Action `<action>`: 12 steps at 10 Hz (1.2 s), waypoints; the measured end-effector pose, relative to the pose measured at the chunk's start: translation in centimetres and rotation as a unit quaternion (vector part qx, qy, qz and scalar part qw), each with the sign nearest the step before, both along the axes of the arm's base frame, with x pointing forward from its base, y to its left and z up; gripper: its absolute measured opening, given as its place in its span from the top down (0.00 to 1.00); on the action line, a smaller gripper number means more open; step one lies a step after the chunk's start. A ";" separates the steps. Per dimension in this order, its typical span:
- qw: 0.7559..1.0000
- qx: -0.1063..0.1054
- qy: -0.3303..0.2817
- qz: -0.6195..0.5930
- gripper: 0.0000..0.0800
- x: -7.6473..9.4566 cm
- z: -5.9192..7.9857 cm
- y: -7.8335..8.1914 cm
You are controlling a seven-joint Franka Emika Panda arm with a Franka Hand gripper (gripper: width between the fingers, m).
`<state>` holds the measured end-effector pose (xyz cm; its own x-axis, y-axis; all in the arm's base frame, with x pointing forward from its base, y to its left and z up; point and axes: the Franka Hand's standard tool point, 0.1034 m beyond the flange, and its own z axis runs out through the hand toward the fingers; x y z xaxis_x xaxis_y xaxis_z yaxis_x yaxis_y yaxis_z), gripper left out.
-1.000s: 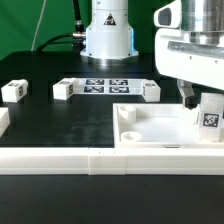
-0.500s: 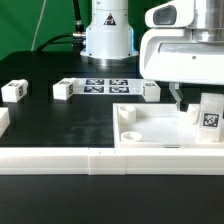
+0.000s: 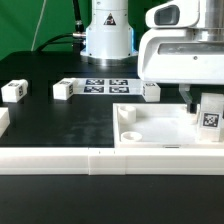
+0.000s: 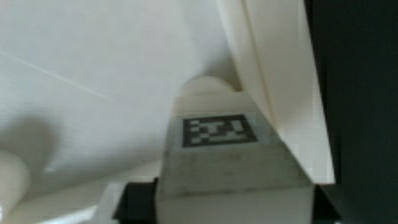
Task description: Assemble one leg
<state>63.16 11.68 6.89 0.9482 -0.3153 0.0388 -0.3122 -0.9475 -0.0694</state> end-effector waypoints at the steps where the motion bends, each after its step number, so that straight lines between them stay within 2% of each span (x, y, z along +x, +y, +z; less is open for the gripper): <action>1: 1.000 0.000 0.000 -0.007 0.64 0.0 0.0 0.0; 4: 1.000 0.000 -0.001 -0.024 0.64 0.1 0.0 -0.4; 7: 0.991 -0.004 0.001 -0.137 0.63 0.2 0.0 -1.8; 10: 0.991 -0.007 0.001 -0.134 0.63 0.2 0.0 -2.0; 11: 0.991 -0.007 0.001 -0.134 0.49 0.2 0.0 -2.0; 12: 0.991 -0.007 0.001 -0.134 0.30 0.2 0.0 -2.0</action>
Offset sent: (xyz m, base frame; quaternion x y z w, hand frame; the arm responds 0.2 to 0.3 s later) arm -0.0031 -0.0022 -0.0001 0.0069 0.0146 0.0308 0.9994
